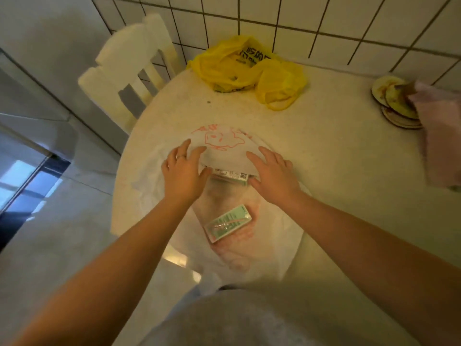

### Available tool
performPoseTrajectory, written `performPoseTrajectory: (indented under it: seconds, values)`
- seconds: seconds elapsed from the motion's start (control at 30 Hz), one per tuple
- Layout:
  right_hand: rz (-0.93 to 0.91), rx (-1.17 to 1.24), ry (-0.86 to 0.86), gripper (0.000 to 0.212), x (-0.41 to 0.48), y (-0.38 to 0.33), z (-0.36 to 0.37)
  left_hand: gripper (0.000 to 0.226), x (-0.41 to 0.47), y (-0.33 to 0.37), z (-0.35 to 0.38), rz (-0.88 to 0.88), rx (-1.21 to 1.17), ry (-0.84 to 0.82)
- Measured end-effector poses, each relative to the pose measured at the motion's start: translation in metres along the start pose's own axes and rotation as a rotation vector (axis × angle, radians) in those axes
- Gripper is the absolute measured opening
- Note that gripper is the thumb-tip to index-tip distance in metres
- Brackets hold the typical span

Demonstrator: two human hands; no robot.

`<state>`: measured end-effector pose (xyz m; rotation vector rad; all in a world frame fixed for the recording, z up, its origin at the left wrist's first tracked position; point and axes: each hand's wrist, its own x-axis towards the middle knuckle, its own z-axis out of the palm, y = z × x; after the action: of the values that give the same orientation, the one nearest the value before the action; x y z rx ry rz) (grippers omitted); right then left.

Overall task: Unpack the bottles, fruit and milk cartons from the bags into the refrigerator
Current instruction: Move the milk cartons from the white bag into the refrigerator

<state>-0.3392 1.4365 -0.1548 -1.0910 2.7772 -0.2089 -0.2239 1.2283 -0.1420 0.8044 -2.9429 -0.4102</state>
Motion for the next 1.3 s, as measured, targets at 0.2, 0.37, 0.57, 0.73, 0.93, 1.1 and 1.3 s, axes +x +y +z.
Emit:
performPoseTrajectory:
  seconds: [0.2, 0.37, 0.57, 0.73, 0.93, 1.1, 1.3]
  values:
    - [0.280, 0.069, -0.211, 0.079, 0.046, -0.018, 0.007, 0.071, 0.084, -0.033, 0.000, -0.015, 0.088, -0.250]
    - [0.440, 0.097, -0.165, 0.058, 0.069, -0.021, 0.000, 0.034, 0.124, -0.048, 0.010, 0.057, 0.095, -0.312]
    - [0.462, -0.055, 0.041, 0.037, 0.113, -0.013, -0.016, 0.018, 0.178, -0.059, 0.010, 0.112, -0.096, -0.170]
    - [0.435, -0.130, 0.071, 0.032, 0.161, -0.003, -0.024, 0.018, 0.237, -0.060, 0.017, 0.129, -0.106, -0.156]
    - [0.551, -0.085, -0.115, 0.037, 0.193, 0.011, -0.005, 0.020, 0.270, -0.065, 0.042, 0.167, 0.003, -0.290]
    - [0.458, 0.103, -0.166, 0.090, 0.186, -0.015, -0.011, 0.065, 0.259, -0.070, 0.028, 0.270, -0.086, -0.294]
    - [-0.056, 0.132, 0.079, 0.047, 0.164, -0.073, -0.020, 0.040, 0.218, -0.068, -0.005, 0.811, -0.331, -0.233]
